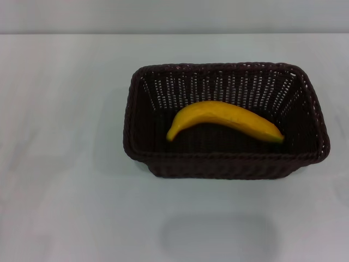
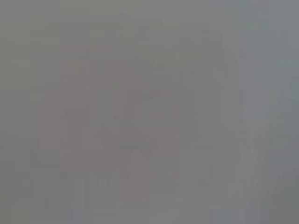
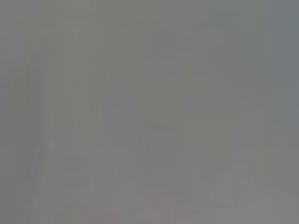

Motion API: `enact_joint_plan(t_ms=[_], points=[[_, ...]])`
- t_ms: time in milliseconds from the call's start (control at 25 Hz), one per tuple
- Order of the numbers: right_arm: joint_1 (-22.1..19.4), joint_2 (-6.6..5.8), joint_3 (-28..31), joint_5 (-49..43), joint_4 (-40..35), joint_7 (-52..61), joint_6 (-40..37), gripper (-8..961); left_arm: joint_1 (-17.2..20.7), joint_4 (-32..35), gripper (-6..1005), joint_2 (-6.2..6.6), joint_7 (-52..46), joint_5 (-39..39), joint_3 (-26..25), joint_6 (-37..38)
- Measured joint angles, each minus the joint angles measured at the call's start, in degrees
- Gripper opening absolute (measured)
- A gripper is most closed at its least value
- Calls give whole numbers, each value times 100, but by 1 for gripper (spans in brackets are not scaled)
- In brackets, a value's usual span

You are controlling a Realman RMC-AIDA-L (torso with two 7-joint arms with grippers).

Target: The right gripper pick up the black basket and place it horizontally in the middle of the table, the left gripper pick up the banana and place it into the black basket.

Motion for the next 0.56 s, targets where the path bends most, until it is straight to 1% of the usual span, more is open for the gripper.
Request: enact_joint_plan(t_ms=[120, 280, 440, 560], points=[[44, 5, 226, 102, 261, -336, 44, 489, -64, -334, 884, -8, 306, -305, 1, -201], [57, 6, 254, 257, 433, -433, 36, 496, -177, -721, 884, -12, 747, -640, 1, -516], [52, 8, 263, 435, 676, -706, 88, 498, -265, -912, 884, -13, 1015, -800, 1, -716], [39, 13, 292, 547, 900, -1055, 135, 498, -351, -1030, 884, -11, 1129, -842, 1, -730]])
